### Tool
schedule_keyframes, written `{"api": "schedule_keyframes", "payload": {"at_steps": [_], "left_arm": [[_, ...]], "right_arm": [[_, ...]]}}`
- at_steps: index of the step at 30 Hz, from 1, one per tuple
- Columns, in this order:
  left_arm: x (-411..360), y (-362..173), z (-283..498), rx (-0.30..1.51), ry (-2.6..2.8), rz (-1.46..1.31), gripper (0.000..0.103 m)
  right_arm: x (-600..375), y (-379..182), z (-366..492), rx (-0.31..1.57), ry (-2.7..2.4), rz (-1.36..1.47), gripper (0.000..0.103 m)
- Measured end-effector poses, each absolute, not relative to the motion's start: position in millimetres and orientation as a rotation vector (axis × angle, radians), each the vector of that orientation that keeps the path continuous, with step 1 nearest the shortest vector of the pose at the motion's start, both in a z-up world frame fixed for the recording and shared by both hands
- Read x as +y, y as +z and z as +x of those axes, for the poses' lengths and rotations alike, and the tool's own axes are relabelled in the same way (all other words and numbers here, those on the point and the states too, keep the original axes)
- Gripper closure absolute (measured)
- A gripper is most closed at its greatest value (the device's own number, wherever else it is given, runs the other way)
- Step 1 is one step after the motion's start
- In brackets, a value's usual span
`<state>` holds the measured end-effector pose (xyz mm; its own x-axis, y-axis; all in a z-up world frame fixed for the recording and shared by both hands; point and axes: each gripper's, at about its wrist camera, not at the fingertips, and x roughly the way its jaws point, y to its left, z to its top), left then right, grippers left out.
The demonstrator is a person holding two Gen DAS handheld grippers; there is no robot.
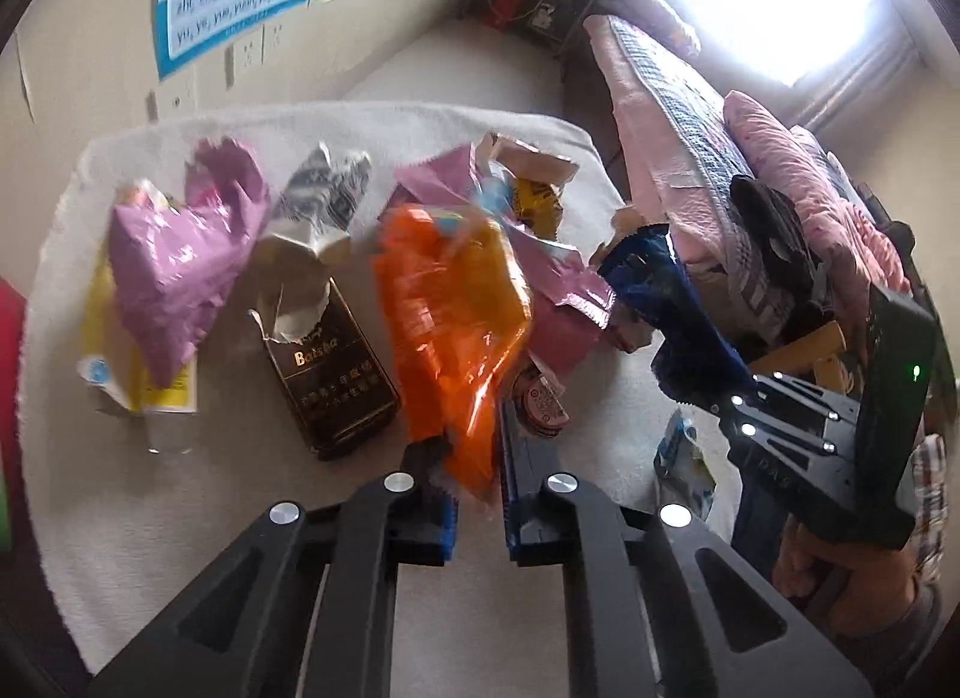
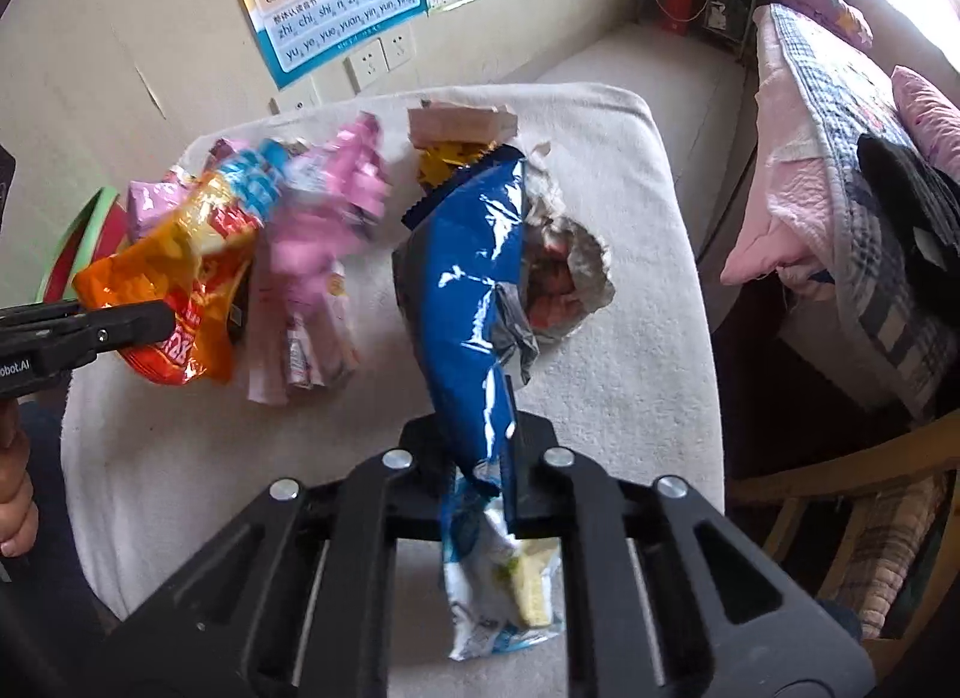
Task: Collect trash
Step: 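Grasp the orange snack bag with the left gripper while the right gripper grasps the blue bag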
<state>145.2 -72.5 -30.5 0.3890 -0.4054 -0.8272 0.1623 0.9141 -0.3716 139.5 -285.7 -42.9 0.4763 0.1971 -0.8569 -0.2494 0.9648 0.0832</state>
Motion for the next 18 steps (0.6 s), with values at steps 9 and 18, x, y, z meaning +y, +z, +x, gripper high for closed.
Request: {"api": "schedule_keyframes", "payload": {"at_steps": [9,18], "left_arm": [[-52,-15,120,1.064,-0.349,-0.264,0.098],[-34,-2,96,1.022,-0.315,-0.259,0.098]], "right_arm": [[-274,-17,126,0.991,0.324,-0.041,0.092],[-255,0,112,0.962,0.379,-0.033,0.092]]}}
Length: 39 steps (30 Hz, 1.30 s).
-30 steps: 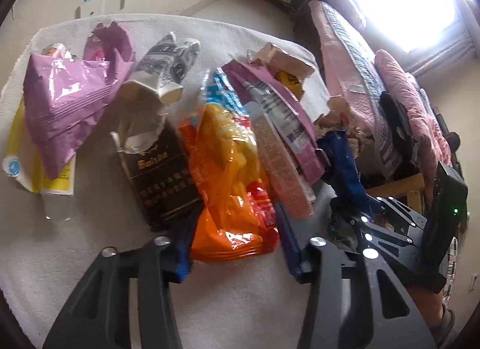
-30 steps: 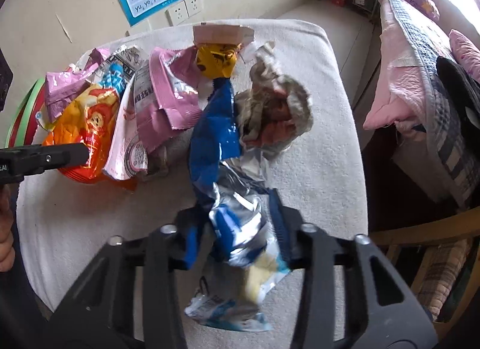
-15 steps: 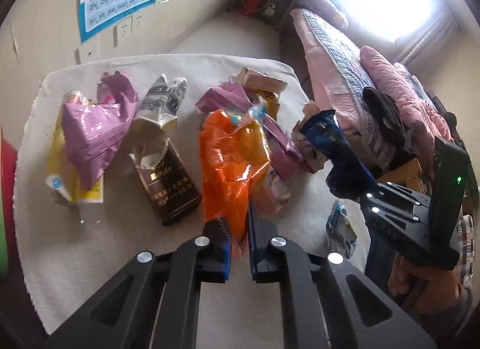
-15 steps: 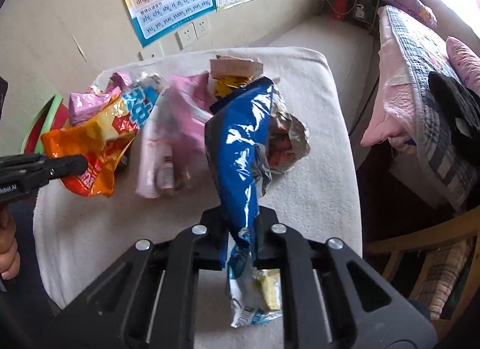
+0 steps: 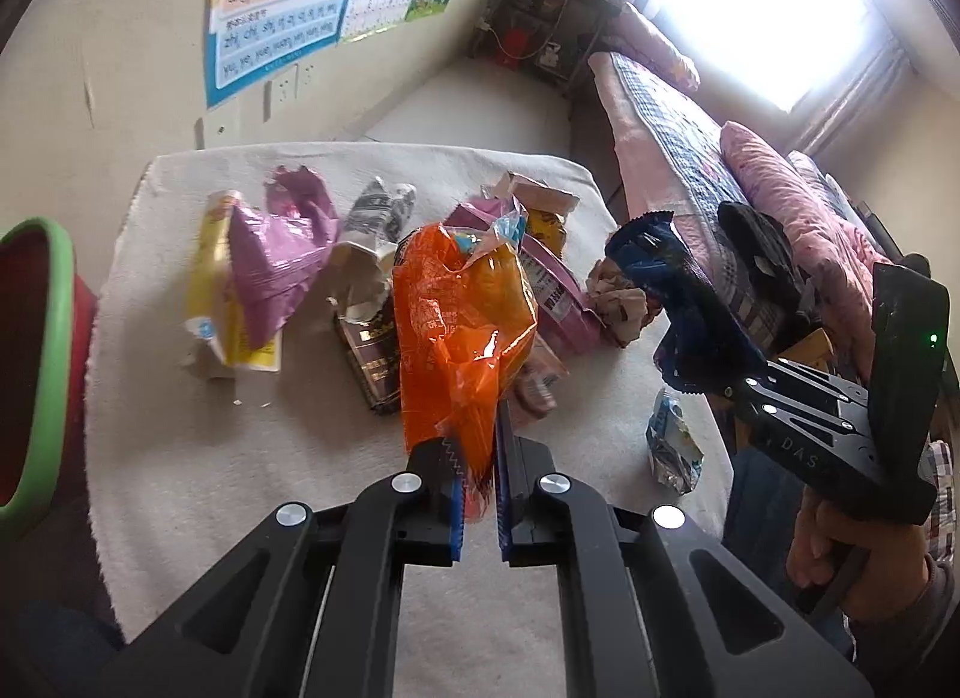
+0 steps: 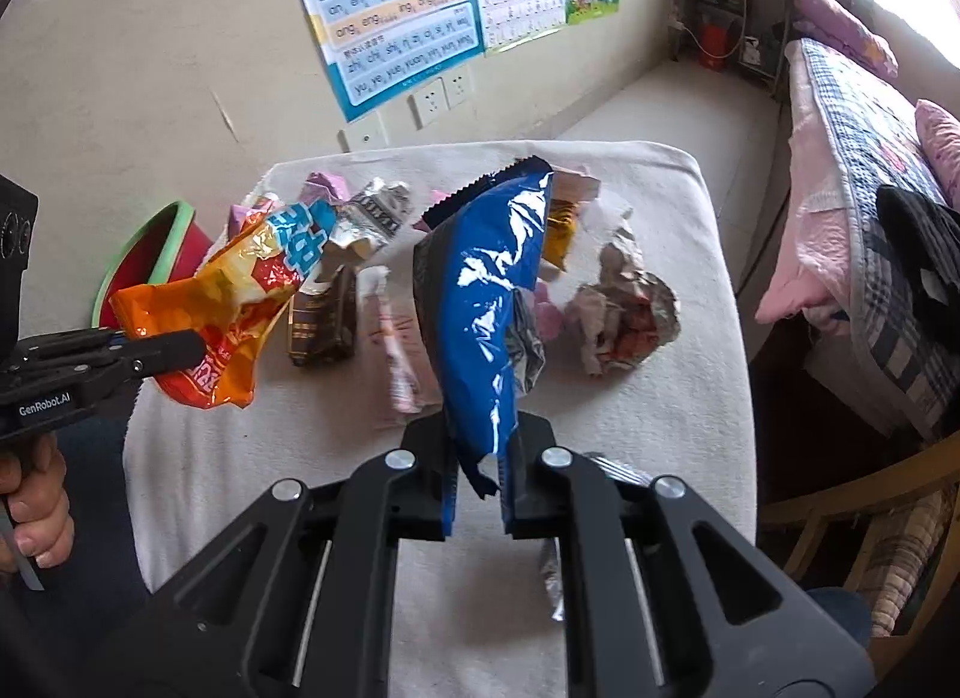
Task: Collect trash
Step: 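Grasp the orange snack bag with the left gripper while the right gripper grasps the blue bag, then carry both bags over the red bucket and open both grippers to drop them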
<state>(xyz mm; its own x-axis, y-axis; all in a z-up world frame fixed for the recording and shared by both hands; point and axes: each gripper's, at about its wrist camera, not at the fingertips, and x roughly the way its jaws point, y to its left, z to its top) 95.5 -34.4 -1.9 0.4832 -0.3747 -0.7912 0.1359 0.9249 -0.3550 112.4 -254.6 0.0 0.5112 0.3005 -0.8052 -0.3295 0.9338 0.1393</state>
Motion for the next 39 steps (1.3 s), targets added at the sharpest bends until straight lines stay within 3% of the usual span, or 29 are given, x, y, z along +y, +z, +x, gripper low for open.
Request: {"api": "schedule_keyframes", "payload": {"at_steps": [20,39], "left_arm": [[29,9,71,0.965,-0.184,-0.283,0.098],[172,23,41,0.876,0.058,-0.419,0.097]], "right_arm": [[-173,16,95,0.938,0.473,-0.088,0.092],[-36,42,107,0.880,0.692,-0.162,0.092]]}}
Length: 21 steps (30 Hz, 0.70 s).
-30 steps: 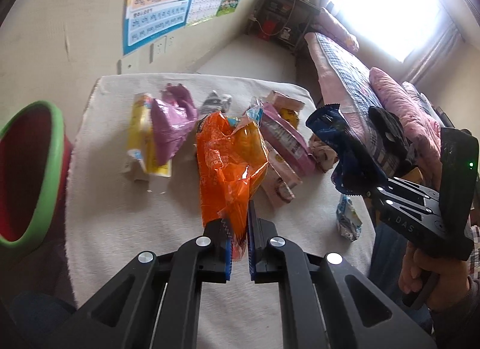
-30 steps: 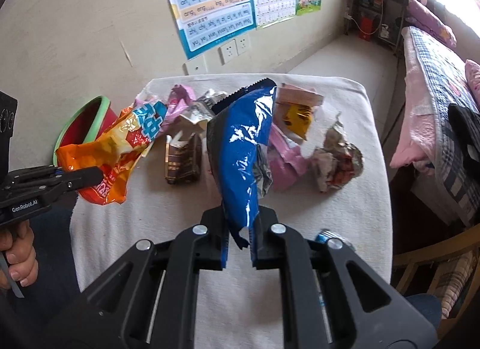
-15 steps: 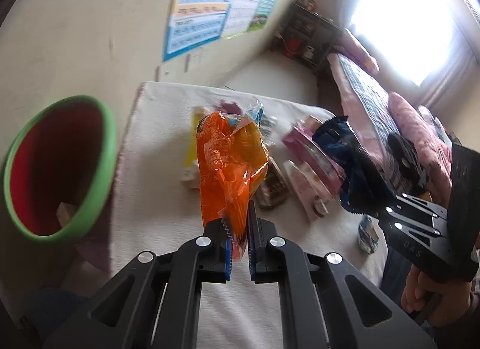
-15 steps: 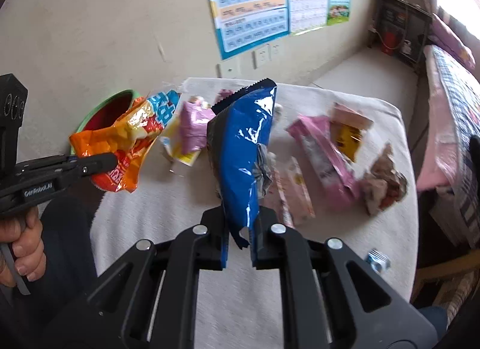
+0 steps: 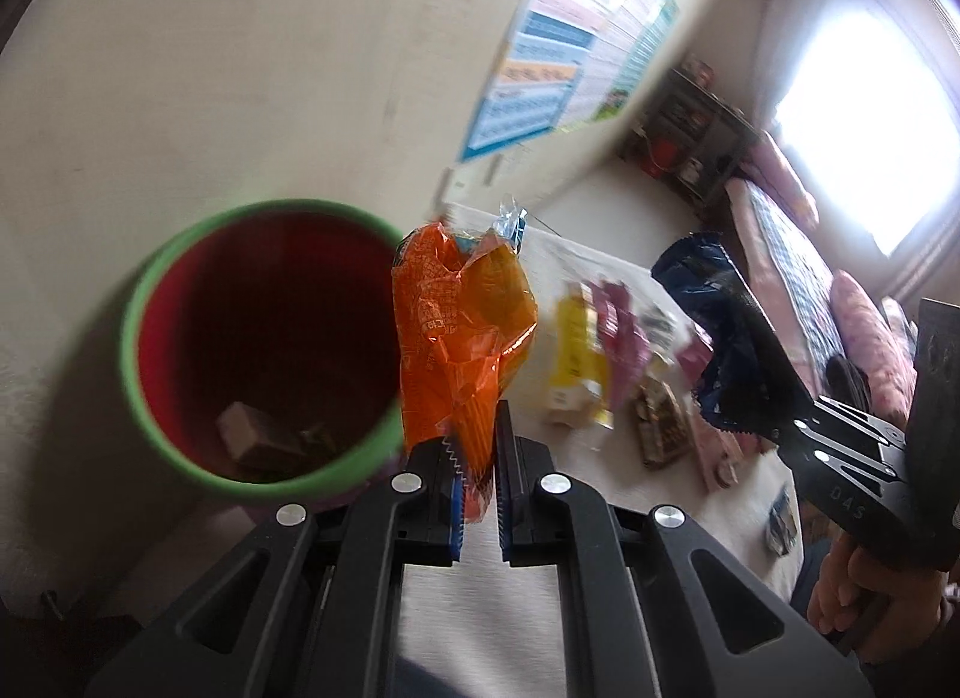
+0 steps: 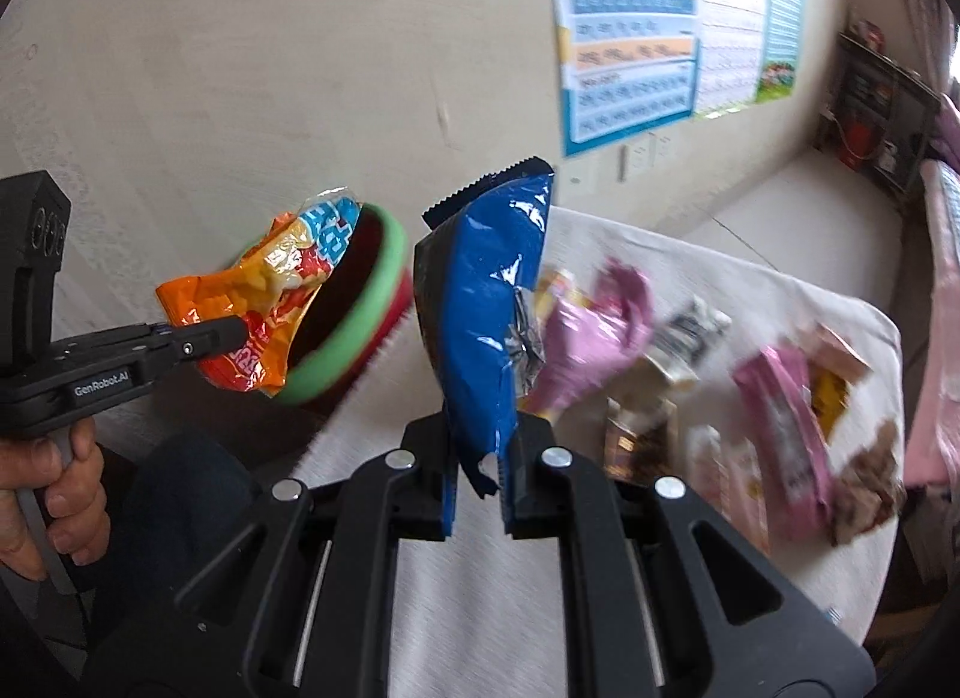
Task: Collect trash
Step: 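Carry both bags over the red bucket and open both grippers to drop them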
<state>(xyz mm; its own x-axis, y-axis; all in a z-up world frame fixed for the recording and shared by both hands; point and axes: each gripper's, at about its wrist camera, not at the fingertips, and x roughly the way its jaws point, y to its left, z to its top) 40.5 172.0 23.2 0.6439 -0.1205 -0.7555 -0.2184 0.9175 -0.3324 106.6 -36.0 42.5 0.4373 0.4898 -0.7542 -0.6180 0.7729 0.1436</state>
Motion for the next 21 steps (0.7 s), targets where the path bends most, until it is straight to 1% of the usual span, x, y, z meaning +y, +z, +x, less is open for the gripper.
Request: {"api": "schedule_keyframes", "payload": {"at_steps": [8,21], "left_arm": [[222,22,23,0.850,0.133,-0.469,0.097],[267,15,10,0.830,0.183,-0.511,0.097]], "right_arm": [[22,51,108,0.866,0.778,-0.189,0.092],[98,45,113,0.874,0.855,-0.244,0.092]]}}
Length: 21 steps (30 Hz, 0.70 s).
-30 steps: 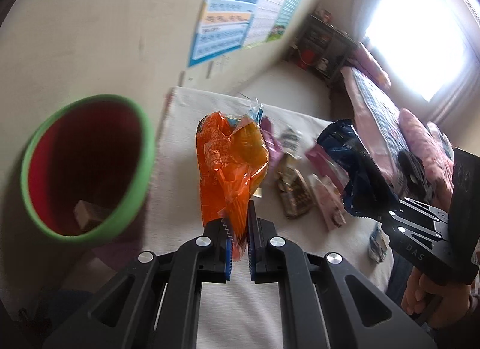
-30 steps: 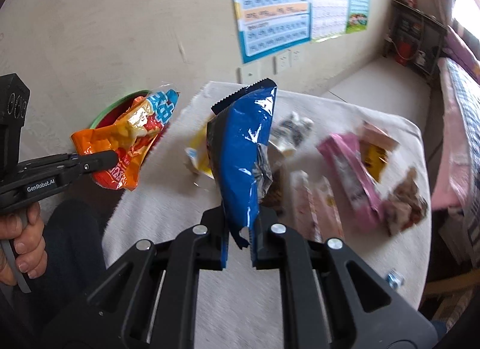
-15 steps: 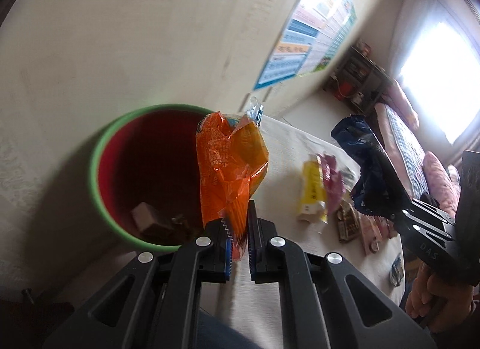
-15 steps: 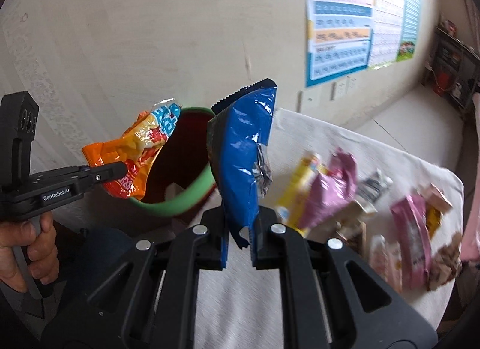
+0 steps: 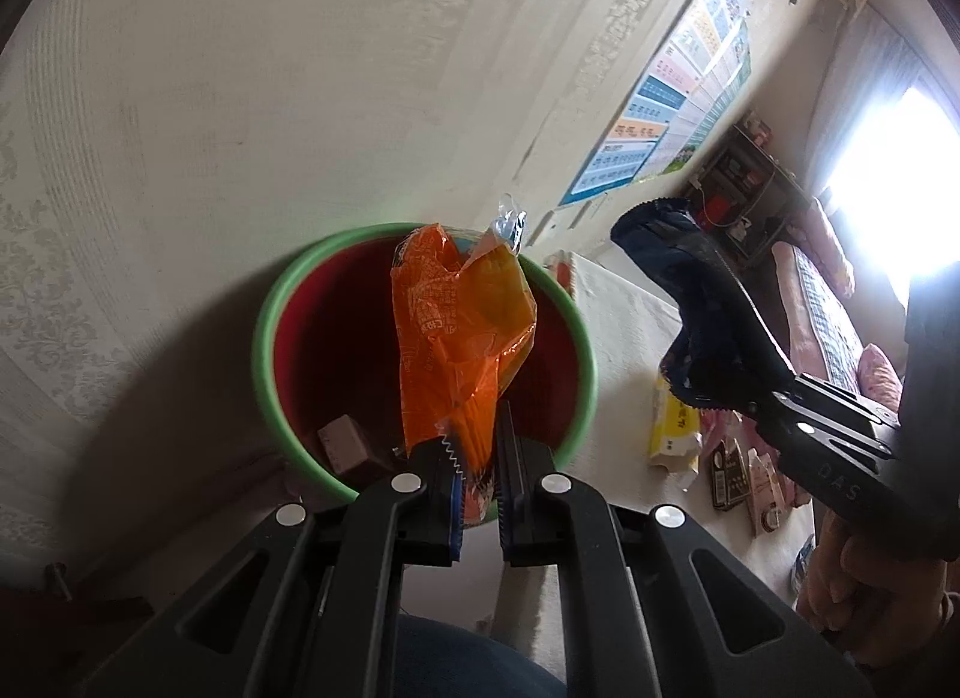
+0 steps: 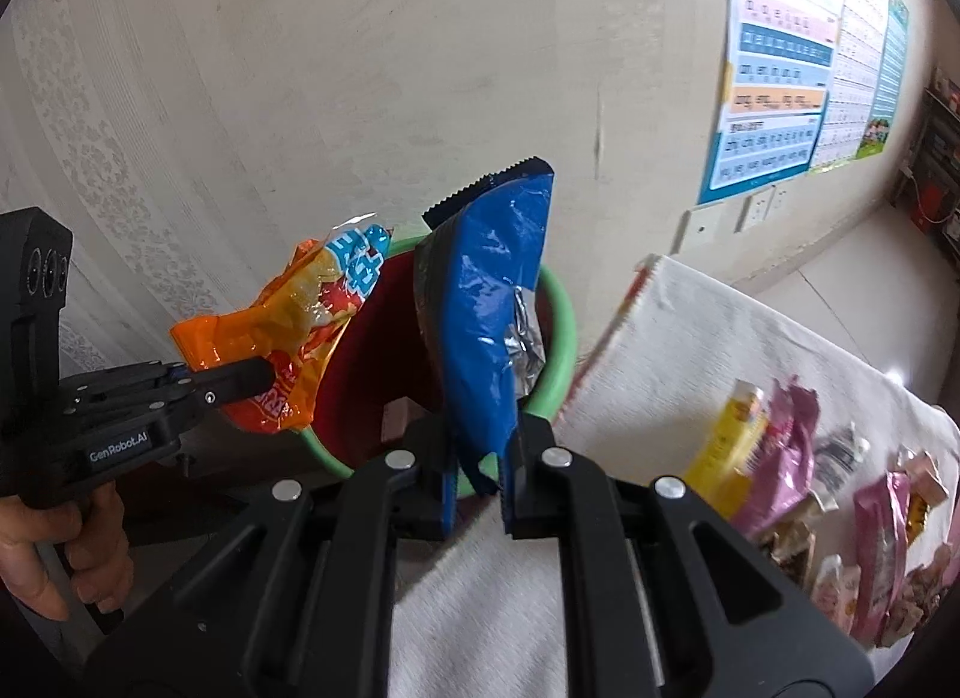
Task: Collect trash
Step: 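Carry both bags over the red bucket and open both grippers to drop them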
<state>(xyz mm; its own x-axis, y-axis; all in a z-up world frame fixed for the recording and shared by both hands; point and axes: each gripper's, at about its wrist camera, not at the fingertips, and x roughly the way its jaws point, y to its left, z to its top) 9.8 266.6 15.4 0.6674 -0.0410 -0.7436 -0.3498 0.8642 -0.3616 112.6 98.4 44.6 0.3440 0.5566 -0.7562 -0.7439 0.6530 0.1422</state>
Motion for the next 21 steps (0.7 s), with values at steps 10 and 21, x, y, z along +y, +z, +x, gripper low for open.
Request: {"api": "schedule_keyframes", "payload": {"at_steps": [10,21], "left_arm": [[288,4,19,0.836,0.181,-0.533,0.096],[307,-8,25,0.823,0.197,-0.580,0.091]], "right_arm": [[137,29,124,0.903,0.863,-0.278,0.092],[168,11,140,0.945,0.870,-0.315,0.081]]}}
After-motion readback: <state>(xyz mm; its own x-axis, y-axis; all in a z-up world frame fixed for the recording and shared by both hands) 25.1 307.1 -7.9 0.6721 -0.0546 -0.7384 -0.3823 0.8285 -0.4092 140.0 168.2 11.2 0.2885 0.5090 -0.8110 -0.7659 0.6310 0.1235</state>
